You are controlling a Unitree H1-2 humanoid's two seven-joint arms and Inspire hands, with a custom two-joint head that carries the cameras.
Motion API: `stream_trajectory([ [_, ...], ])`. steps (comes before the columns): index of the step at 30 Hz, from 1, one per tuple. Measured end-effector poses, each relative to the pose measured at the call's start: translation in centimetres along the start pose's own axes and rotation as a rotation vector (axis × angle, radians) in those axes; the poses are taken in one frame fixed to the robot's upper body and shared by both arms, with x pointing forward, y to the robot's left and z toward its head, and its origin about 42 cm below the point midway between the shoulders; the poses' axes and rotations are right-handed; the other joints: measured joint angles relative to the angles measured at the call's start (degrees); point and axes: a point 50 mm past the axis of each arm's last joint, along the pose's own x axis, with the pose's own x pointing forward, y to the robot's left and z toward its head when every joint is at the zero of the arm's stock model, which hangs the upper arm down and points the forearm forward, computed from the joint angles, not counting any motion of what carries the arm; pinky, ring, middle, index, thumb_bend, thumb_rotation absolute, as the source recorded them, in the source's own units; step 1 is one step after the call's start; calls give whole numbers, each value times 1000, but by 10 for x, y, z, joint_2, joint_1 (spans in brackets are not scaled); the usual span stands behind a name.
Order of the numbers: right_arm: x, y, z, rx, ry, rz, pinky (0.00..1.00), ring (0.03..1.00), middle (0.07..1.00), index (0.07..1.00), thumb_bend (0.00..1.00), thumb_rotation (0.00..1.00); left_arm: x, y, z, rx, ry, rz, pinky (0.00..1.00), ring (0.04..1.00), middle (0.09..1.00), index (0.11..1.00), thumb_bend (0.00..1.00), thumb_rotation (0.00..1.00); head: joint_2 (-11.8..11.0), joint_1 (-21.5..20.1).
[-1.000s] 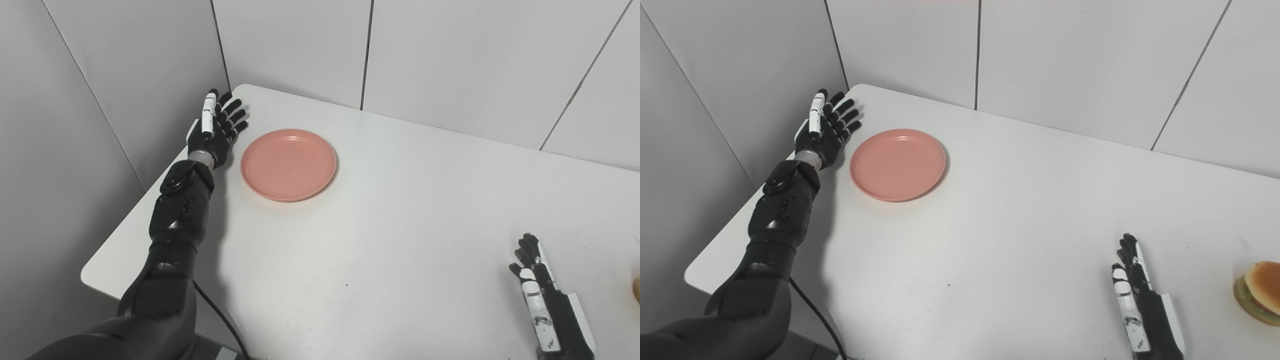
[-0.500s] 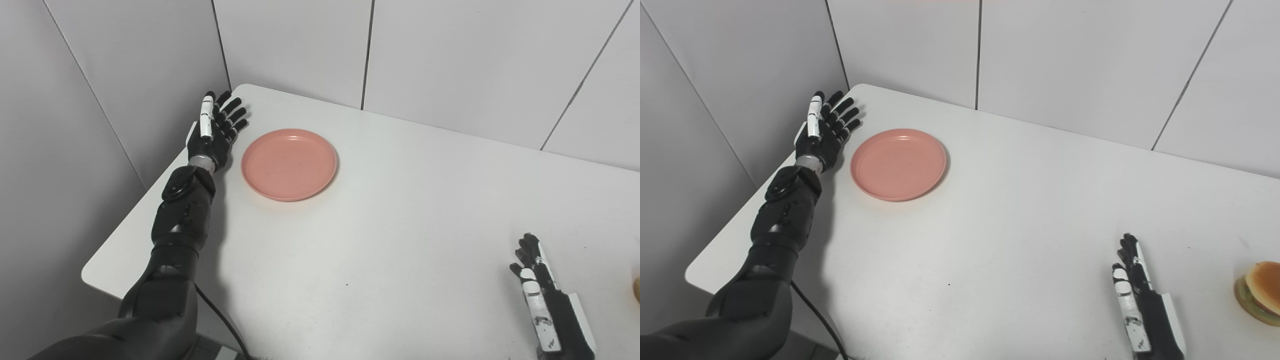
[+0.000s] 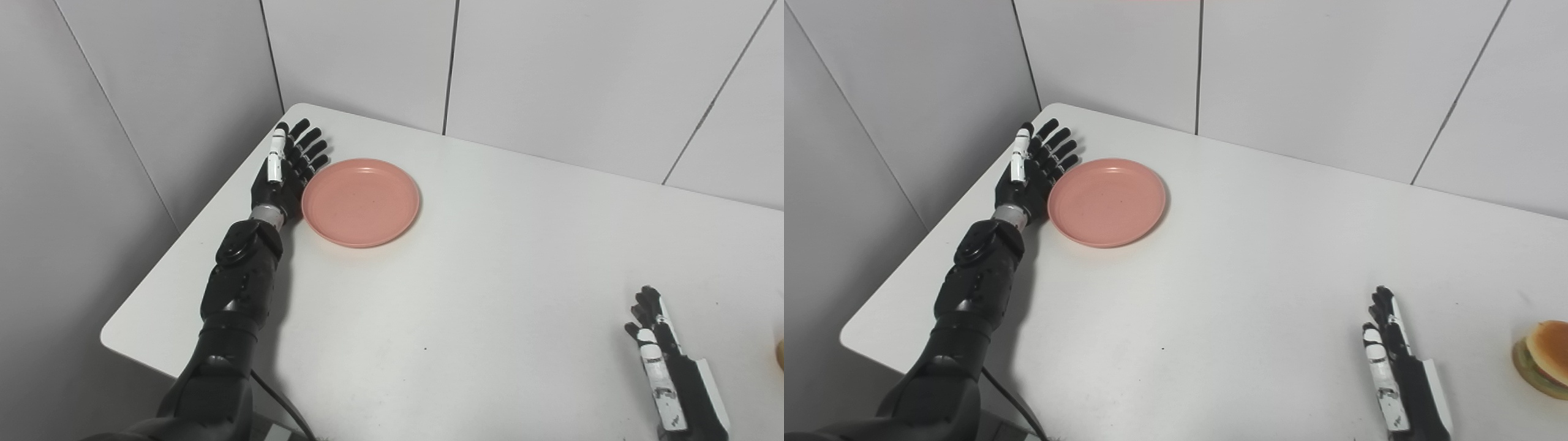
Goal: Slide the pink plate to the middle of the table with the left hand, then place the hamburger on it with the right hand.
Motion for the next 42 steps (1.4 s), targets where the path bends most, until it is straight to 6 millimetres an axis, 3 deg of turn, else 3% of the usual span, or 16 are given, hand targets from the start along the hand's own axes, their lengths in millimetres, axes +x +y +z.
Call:
stream_trajectory([
  [19, 1, 4, 1, -15, 5, -13, 1000, 1000, 1000, 1000, 145, 1000, -11, -28, -13, -13, 59, -101, 869, 873, 880, 870, 372, 1000, 11, -25],
  [33, 0, 11, 8, -42, 32, -20, 1000, 1000, 1000, 1000, 188, 1000, -14, -74, -37, 0, 109, -230, 846, 861, 869, 864, 383, 1000, 24, -70],
  [38, 0, 14, 9, -42, 34, -32, 1000, 1000, 1000, 1000, 199, 1000, -13, -100, -47, 8, 132, -267, 820, 842, 853, 842, 388, 1000, 25, -77],
  [42, 0, 16, 9, -49, 34, -34, 1000, 1000, 1000, 1000, 214, 1000, -13, -121, -55, 6, 158, -303, 816, 832, 843, 840, 380, 1000, 34, -109],
])
